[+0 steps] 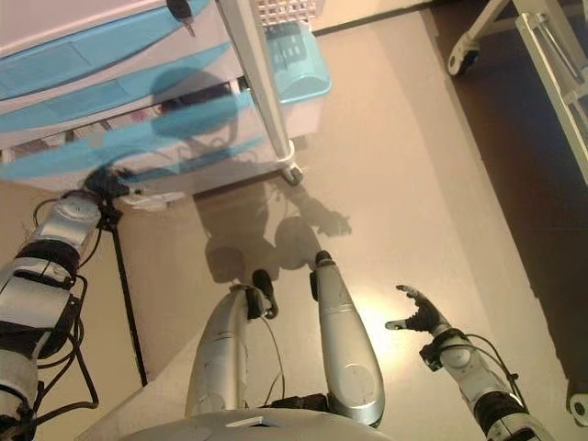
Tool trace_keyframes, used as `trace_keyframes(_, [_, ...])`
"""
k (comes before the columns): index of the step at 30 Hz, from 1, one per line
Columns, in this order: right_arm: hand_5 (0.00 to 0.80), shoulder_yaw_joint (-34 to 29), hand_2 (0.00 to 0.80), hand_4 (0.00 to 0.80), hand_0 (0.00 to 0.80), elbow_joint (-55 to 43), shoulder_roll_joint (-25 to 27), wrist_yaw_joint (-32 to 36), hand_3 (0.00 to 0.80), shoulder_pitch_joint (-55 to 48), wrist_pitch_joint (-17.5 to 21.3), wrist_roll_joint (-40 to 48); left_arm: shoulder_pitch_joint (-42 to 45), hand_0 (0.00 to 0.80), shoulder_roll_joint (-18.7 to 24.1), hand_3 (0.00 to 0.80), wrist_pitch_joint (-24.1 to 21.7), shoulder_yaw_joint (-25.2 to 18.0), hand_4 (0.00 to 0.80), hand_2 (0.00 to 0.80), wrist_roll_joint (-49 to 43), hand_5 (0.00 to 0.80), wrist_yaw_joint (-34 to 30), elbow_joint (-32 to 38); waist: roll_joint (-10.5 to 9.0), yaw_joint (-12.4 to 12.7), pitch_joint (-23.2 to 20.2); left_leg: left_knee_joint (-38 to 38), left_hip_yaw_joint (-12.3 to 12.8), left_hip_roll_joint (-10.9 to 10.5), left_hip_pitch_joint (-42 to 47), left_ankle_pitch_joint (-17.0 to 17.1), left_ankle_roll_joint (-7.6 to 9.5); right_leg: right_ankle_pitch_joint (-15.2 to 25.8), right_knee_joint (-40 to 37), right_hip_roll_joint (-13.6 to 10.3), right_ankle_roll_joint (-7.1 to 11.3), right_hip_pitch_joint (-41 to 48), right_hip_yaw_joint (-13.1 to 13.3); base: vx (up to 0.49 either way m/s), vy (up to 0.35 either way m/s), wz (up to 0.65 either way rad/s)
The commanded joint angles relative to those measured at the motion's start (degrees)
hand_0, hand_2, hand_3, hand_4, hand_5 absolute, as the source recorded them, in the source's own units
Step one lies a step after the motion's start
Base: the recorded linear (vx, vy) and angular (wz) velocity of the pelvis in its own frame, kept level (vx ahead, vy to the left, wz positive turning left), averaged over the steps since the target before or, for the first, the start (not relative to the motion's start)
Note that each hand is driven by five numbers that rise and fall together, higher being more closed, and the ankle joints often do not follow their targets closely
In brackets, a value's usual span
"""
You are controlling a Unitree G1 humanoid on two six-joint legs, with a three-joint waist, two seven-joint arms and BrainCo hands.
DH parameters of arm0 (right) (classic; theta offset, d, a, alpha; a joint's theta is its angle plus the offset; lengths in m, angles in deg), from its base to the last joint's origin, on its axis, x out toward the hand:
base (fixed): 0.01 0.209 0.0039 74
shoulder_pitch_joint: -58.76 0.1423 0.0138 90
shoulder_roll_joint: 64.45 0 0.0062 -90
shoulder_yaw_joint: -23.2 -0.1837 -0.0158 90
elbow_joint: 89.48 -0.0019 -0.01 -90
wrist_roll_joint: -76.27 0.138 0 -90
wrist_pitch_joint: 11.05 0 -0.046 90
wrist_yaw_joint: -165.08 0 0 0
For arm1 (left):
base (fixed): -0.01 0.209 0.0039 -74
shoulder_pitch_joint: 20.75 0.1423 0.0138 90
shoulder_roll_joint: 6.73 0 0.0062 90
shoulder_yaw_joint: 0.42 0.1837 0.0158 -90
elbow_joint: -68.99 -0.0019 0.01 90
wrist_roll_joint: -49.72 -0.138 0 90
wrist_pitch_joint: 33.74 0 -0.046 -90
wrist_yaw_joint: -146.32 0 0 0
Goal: Open the drawer and pick up the medicine
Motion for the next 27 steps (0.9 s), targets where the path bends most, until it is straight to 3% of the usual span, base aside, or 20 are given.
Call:
trace_keyframes(1, [0.000,2.38,0.000,0.000,0.000,-0.46,-0.32,-1.18,0.000,-2.75,2.37,1.56,-3.29,0.000,6.56,0.000,-3.77,-3.99,0.000,0.000,2.66,0.000,6.28,3.54,-0.07,-1.56,-3.60,-6.22,3.11,-3.16,5.38,-1.08,6.05,1.69,-4.58,1.84,-2.74,4.01,-0.66,-0.065,-0.034,-0.03])
trace_keyframes(2, [0.000,2.41,0.000,0.000,0.000,-0.48,-0.38,-1.26,0.000,-2.59,2.34,1.56,-3.67,0.000,6.91,0.000,-4.08,-4.20,0.000,0.000,3.76,0.000,7.14,4.02,-0.17,-1.60,-3.60,-7.34,3.76,-3.05,5.12,0.80,6.32,3.64,-5.91,1.80,-2.97,3.70,-0.69,-0.061,-0.037,-0.03])
trace_keyframes(8, [0.000,3.02,0.000,0.000,0.000,0.51,-1.82,-2.07,0.000,-1.77,3.06,1.26,-4.85,0.000,7.06,0.000,-4.99,-7.07,0.000,0.000,8.87,0.000,14.07,7.30,0.10,-1.27,-3.41,-9.71,4.15,-3.21,7.08,1.16,5.99,4.41,-8.62,1.72,-2.49,5.48,-0.35,-0.005,-0.027,0.04])
trace_keyframes(13, [0.000,3.39,0.000,0.000,0.000,0.19,-3.15,-2.23,0.000,-0.97,2.12,1.13,-2.50,0.000,6.13,0.000,-4.71,-9.01,0.000,0.000,10.62,0.000,13.94,8.87,0.25,-0.43,-3.67,-12.07,4.03,-3.48,8.96,1.74,5.71,4.87,-10.63,1.43,-2.01,7.30,-0.43,0.002,-0.039,0.03])
trace_keyframes(19, [0.000,2.57,0.000,0.000,0.000,-0.70,-4.40,-1.50,0.000,-1.26,1.35,0.57,5.00,0.000,4.89,0.000,-6.04,-10.48,0.000,0.000,16.30,0.000,5.70,11.93,0.70,0.89,-4.47,-16.74,3.51,-3.71,13.18,3.30,5.15,5.72,-14.54,0.29,-1.00,11.59,-0.95,0.003,-0.053,0.05])
trace_keyframes(23, [0.000,0.76,0.000,0.000,0.000,0.61,-5.79,0.47,0.000,-1.73,1.70,0.94,15.14,0.000,0.04,0.000,-7.64,-13.05,0.000,0.000,22.76,0.000,-3.55,16.60,1.48,2.47,-6.20,-21.26,1.87,-4.46,17.68,4.83,4.39,6.14,-18.54,-1.15,-0.37,16.95,-2.57,0.046,-0.075,0.12])
trace_keyframes(27, [0.000,-1.68,0.000,0.000,0.000,4.33,-7.87,4.24,0.000,-2.46,1.65,2.45,26.66,0.000,-8.35,0.000,-8.26,-13.56,0.000,0.000,23.16,0.000,-9.50,19.11,2.40,4.56,-10.14,-25.68,-0.29,-5.53,23.00,6.22,3.60,6.31,-23.46,-2.46,-0.20,24.14,-4.79,0.110,-0.047,0.22])
